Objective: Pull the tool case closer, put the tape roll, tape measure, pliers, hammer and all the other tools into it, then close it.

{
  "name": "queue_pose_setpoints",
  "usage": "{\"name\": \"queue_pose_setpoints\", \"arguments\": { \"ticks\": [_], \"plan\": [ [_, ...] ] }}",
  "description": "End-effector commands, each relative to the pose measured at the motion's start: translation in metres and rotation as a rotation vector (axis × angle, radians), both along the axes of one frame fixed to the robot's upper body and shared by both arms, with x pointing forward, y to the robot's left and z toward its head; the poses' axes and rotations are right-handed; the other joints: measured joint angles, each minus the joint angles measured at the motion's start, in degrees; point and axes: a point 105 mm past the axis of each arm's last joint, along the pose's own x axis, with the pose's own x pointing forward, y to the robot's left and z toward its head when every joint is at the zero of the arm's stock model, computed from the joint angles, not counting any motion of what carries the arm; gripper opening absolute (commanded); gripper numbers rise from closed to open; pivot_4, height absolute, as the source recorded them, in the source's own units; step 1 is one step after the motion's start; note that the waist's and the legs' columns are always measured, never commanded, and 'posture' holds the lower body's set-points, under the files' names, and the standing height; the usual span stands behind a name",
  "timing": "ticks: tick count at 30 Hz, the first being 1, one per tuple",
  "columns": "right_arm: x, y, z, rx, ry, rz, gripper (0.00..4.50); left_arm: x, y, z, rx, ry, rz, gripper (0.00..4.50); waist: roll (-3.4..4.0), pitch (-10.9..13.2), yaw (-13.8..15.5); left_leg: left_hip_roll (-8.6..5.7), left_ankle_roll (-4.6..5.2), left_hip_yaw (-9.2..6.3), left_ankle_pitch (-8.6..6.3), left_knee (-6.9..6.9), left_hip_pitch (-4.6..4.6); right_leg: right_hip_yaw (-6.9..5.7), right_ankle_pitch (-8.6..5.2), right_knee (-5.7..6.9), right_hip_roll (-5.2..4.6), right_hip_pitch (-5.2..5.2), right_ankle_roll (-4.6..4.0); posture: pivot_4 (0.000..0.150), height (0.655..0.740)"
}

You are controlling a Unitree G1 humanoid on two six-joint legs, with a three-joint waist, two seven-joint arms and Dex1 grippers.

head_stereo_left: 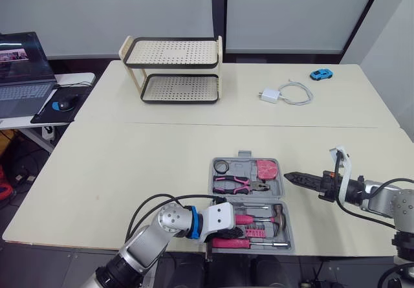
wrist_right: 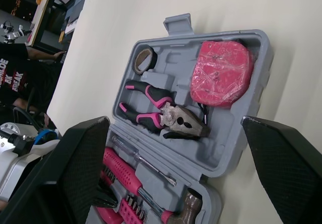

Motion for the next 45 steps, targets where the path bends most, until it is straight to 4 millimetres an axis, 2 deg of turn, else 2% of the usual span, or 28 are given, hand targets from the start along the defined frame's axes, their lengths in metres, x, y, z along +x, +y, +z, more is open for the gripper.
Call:
{"name": "queue_pose_setpoints", "arguments": {
  "ticks": [1, 5, 13, 19, 23, 28, 32, 37, 45],
  "plan": [
    [0.007, 0.001, 0.002, 0.021, -0.024, -0.007, 4.50, -0.006, 0.002, -0.006, 0.041, 0.007, -0.012, 0.02, 0.01, 0.0, 0.0, 0.00, 0.00, 0.00, 0.00, 0.00, 0.00, 0.00, 0.00, 0.00, 0.00, 0.00, 0.00, 0.150, 0.7400],
    [0.015, 0.003, -0.008, 0.044, 0.007, -0.026, 4.50, -0.005, 0.004, -0.009, 0.068, 0.007, 0.001, 0.02, 0.03, 0.0, -0.1, 0.00, 0.00, 0.00, 0.00, -0.01, 0.02, 0.00, 0.00, 0.00, 0.00, 0.01, 0.00, 0.150, 0.7400],
    [0.040, 0.010, -0.043, 0.043, 0.087, -0.103, 4.50, -0.003, 0.010, -0.018, 0.139, -0.011, 0.029, 0.02, 0.12, -0.1, -0.3, 0.00, -0.01, 0.01, 0.00, 0.00, 0.06, 0.02, 0.00, 0.02, 0.01, 0.03, 0.00, 0.150, 0.7400],
    [0.049, 0.018, -0.054, 0.046, 0.103, -0.100, 4.50, -0.005, 0.011, -0.016, 0.145, -0.012, 0.025, 0.02, 0.10, -0.2, -0.5, 0.03, -0.01, -0.01, 0.01, 0.00, 0.19, 0.01, 0.00, 0.03, 0.04, 0.13, 0.00, 0.150, 0.7400],
    [0.051, 0.029, -0.047, 0.140, 0.099, -0.064, 4.50, -0.006, 0.013, -0.017, 0.159, -0.011, 0.016, 0.02, 0.10, -0.2, -1.0, 0.05, -0.01, -0.03, 0.00, 0.00, 0.22, 0.01, 0.00, 0.05, 0.07, 0.16, 0.00, 0.150, 0.7400],
    [0.052, 0.031, -0.038, 0.234, 0.076, -0.070, 4.50, -0.004, 0.016, -0.018, 0.170, -0.018, 0.022, 0.02, 0.11, -0.2, -1.5, 0.04, -0.01, -0.04, 0.00, -0.02, 0.20, 0.02, 0.00, 0.04, 0.06, 0.14, -0.01, 0.150, 0.7400],
    [0.044, 0.043, -0.033, 0.301, 0.066, -0.043, 4.50, -0.004, 0.017, -0.018, 0.176, -0.022, 0.020, 0.02, 0.11, -0.2, -1.5, 0.05, -0.01, -0.04, 0.00, -0.03, 0.18, 0.03, 0.00, 0.04, 0.06, 0.10, -0.01, 0.150, 0.7400],
    [0.041, 0.054, -0.024, 0.336, 0.026, -0.024, 4.50, -0.003, 0.017, -0.019, 0.180, -0.026, 0.018, 0.02, 0.13, -0.2, -1.7, 0.04, -0.01, -0.01, 0.00, -0.05, 0.15, 0.07, 0.00, 0.05, 0.06, 0.03, -0.01, 0.150, 0.7400],
    [0.039, 0.053, -0.009, 0.343, -0.041, -0.046, 4.50, -0.002, 0.019, -0.020, 0.187, -0.033, 0.019, 0.02, 0.15, -0.2, -1.5, 0.02, 0.00, -0.02, 0.00, -0.05, 0.15, 0.08, 0.00, 0.05, 0.04, 0.02, -0.01, 0.150, 0.7400]
  ]
}}
